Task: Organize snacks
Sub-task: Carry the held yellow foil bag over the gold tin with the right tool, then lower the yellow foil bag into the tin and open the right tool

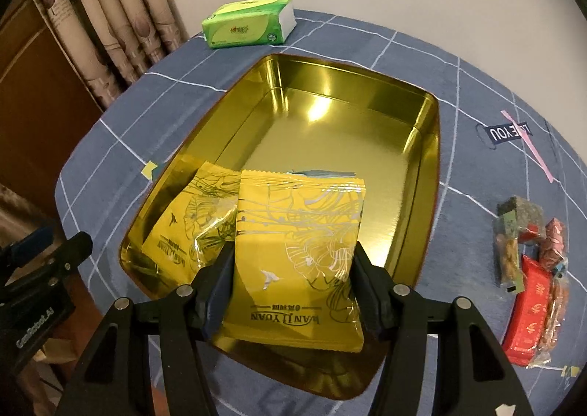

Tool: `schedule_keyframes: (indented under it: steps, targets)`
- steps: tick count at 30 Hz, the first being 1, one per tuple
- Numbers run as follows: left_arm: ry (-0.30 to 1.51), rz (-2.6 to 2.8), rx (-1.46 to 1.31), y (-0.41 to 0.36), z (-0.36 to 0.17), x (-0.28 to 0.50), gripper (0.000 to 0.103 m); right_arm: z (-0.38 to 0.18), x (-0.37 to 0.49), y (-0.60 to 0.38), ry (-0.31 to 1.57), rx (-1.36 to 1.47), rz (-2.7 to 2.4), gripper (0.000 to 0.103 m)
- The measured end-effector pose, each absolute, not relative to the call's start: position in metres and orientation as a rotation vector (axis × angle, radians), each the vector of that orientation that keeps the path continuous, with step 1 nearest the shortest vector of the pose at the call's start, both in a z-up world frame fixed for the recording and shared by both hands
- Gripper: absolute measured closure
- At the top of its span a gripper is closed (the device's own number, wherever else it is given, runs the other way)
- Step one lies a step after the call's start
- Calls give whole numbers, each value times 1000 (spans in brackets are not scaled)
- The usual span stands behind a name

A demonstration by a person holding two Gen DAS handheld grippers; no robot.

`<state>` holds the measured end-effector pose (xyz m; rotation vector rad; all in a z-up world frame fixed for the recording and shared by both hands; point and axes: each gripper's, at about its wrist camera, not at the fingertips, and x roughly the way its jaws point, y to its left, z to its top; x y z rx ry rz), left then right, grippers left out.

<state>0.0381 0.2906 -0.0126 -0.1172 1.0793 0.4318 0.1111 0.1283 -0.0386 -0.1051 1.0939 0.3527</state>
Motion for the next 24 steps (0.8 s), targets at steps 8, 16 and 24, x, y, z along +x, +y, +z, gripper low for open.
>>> schedule_keyframes:
  steps: [8,16,24]
  targets:
    - [1083,428,-107,289,-12,39,42,-47,110,130,1112,-111,359,47]
    - [1082,423,-99,286,-13,40,42,-48,111,126,1123,-102,379,45]
    - [1077,421,-89,283,-13,41,42,-44,104,124,1108,-113,383,39]
